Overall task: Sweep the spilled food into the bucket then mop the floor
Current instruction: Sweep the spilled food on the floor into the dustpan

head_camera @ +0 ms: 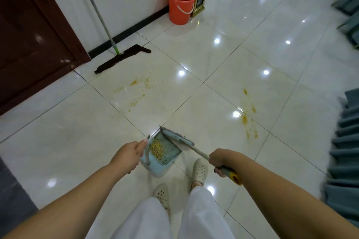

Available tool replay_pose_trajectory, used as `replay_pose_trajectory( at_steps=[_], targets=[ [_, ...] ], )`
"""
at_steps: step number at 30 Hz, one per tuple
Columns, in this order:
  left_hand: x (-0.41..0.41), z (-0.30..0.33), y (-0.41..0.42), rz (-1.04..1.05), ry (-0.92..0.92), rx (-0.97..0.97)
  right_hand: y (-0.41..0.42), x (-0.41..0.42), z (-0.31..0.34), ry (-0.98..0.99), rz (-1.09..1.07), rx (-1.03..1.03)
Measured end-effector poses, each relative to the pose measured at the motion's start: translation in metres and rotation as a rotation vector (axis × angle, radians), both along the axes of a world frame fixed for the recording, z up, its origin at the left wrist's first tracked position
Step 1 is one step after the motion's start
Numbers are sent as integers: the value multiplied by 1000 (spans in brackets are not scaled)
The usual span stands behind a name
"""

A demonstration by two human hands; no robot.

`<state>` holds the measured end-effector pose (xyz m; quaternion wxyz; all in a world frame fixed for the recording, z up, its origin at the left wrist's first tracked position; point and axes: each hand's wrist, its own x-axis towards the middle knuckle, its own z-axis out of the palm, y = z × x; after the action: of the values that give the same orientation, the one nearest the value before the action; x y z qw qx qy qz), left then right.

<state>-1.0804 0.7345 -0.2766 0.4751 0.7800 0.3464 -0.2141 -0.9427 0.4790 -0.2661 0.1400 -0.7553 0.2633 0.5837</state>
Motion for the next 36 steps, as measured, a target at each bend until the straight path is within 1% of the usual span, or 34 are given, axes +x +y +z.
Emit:
replay_pose_trajectory(
  at_steps=[4,6,9,11,14,17,21,25,27,30,36],
  targets=[
    [-4,-1,-5,2,-41,-11,-13,4,1,-15,-75,2],
    [-4,-1,-7,-28,-50,4,-20,9,-4,-43,-117,3],
    [-4,-1,-12,-57,-49,32,-26,18,-12,-78,-131,10],
    [-3,-3,-13,-66,-47,61,-24,20,-19,-80,-136,28],
    [1,-6,-13,-82,-42,133,-15,12,-26,-54,-200,69],
    [7,-7,-14,-95,-34,195,-6,-3,-29,-37,-102,124],
    [9,-9,-18,-88,-35,195,-7,-12,-19,57,-102,163],
    [-2,-12,-30,-76,-21,190,-20,-20,-9,118,-167,249],
    [-9,-12,-34,-69,-12,174,-26,-25,-6,121,-171,260],
    [-19,-9,-37,-23,-22,125,-32,-28,-3,113,-105,229],
    [-54,-2,-37,18,-25,121,-26,-25,-1,-14,-2,163]
  ],
)
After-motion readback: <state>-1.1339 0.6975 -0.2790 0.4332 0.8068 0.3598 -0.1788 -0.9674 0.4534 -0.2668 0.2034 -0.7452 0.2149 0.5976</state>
